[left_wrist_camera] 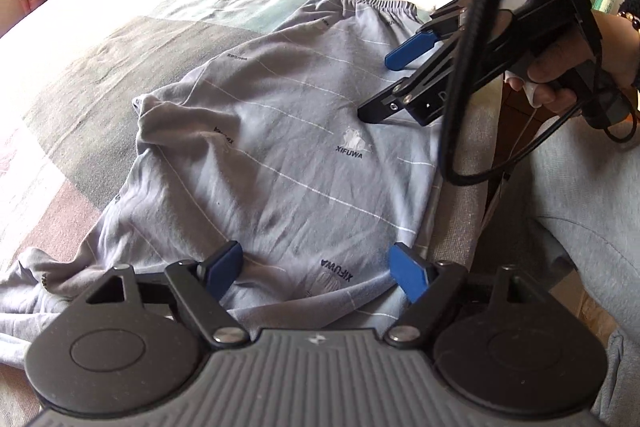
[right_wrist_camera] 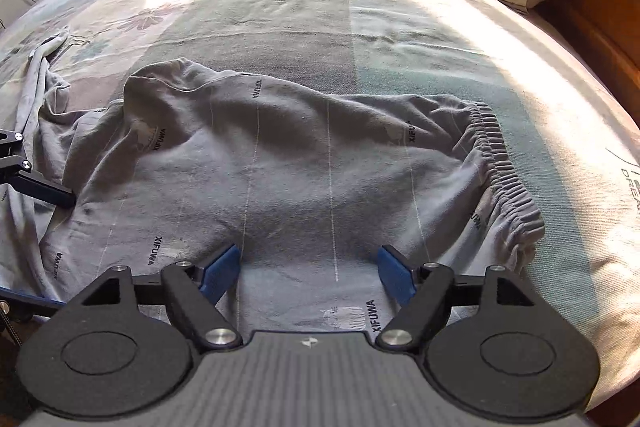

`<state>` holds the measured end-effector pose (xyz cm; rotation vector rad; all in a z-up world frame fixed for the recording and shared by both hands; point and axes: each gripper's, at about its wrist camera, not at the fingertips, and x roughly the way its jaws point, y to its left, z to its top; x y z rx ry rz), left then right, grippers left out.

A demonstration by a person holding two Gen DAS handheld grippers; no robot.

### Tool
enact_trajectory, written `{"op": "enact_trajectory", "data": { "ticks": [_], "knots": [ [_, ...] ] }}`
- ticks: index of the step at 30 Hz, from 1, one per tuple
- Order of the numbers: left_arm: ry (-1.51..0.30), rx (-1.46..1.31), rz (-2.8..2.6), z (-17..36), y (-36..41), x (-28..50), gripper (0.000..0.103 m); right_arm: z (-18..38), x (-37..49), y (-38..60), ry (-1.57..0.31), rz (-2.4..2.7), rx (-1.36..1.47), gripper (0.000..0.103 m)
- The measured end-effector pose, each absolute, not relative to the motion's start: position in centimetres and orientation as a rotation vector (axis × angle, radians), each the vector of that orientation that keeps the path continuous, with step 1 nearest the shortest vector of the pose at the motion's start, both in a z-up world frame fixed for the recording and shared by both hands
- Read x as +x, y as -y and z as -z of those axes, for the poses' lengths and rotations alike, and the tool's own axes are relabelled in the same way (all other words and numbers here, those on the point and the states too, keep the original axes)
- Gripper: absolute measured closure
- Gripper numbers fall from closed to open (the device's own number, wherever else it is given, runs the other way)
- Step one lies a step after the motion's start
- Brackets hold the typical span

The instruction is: Fold clothes

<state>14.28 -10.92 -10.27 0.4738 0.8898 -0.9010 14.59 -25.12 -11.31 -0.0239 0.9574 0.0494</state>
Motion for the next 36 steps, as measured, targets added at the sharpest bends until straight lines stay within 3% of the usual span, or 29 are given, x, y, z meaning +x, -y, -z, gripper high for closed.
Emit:
{"op": "enact_trajectory", "data": {
  "ticks": [3, 7, 11, 14, 24, 36],
  "knots": [
    [-0.871, 0.463, 0.860, 10.4, 11.1, 13.7, 0.023, 11.5, 14.6, 24.7, -0.951, -0.021, -0.009, 0.017],
    [-0.821, 0.427, 0.810, 10.8, 11.2, 12.8, 0.022, 12.0, 14.2, 23.9, -0.913, -0.004, 0.009, 0.000],
    [-0.766, 0.423, 0.759, 10.7, 11.3, 11.9, 0.022, 12.6, 13.2, 23.4, -0.847, -0.019, 0.016, 0.000],
    [-0.840, 0.329, 0.649, 9.9, 10.9, 11.8, 0.022, 12.7, 11.4, 24.1, -0.797, -0.041, 0.050, 0.000],
    [-0.873, 0.123, 0.539, 7.3, 8.6, 10.1, 0.022, 7.0, 1.0, 31.4, -0.532, -0.051, 0.408, 0.000],
    [-0.869, 0.053, 0.527, 7.3, 10.0, 11.3, 0.022, 9.4, 7.9, 33.3, -0.586, -0.091, 0.564, 0.000]
  ]
}}
